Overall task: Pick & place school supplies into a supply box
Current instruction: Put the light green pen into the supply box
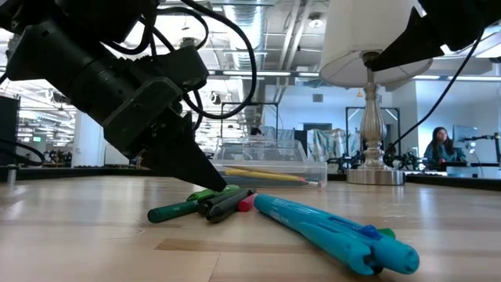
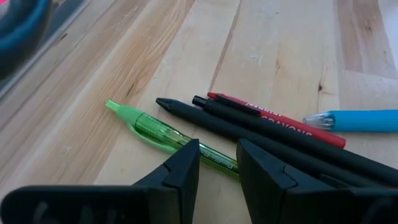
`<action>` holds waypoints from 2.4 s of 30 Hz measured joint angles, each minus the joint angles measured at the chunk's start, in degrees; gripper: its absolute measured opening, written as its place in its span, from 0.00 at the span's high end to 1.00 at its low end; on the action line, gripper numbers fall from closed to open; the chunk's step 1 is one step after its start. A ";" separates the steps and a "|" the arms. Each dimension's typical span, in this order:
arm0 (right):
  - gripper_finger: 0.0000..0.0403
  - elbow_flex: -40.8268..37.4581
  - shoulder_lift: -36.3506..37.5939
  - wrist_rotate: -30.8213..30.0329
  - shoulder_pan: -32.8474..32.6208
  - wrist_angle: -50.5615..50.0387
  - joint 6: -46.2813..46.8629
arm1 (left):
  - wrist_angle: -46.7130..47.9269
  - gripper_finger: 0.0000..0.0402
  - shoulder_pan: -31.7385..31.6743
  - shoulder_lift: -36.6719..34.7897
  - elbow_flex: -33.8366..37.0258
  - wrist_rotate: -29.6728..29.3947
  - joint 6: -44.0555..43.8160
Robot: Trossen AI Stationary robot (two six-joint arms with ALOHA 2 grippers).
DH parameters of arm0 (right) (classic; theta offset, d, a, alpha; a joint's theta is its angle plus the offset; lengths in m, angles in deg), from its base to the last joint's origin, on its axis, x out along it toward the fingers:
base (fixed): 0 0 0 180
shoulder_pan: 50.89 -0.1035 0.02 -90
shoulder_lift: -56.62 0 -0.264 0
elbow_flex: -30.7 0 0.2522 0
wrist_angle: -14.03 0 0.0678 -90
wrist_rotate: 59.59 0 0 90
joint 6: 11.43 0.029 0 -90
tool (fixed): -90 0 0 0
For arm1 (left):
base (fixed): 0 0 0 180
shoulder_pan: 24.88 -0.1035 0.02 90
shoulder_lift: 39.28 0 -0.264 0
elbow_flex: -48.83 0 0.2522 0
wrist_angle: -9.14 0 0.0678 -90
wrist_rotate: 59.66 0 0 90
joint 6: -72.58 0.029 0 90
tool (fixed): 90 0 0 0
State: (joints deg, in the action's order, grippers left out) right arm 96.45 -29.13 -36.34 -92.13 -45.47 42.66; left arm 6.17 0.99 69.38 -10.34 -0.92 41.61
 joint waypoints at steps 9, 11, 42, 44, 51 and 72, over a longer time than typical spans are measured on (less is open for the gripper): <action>0.73 0.00 0.00 0.88 0.00 0.09 0.00 | 3.69 0.74 0.02 -0.13 -0.17 0.32 -4.62; 0.73 0.00 0.00 0.90 0.00 0.09 0.00 | 3.81 0.74 0.02 -0.13 -0.17 0.32 -4.65; 0.73 0.00 0.00 2.37 0.02 0.07 0.00 | 30.85 0.74 0.63 -0.02 -11.35 3.14 -8.57; 0.73 0.00 0.00 2.37 0.00 0.07 -0.02 | 34.16 0.74 1.20 -0.09 -11.86 3.97 -8.59; 0.73 0.00 0.00 2.37 0.00 0.11 0.00 | 44.53 0.75 4.62 0.02 -14.57 3.84 -9.06; 0.73 0.00 -0.01 2.48 0.02 0.28 -0.04 | 54.58 0.75 8.92 -0.23 -20.04 -2.97 -3.30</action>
State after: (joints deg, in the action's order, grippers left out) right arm 96.45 -29.14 -33.86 -92.10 -45.19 42.61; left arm 60.76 9.91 69.15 -30.38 -3.89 38.31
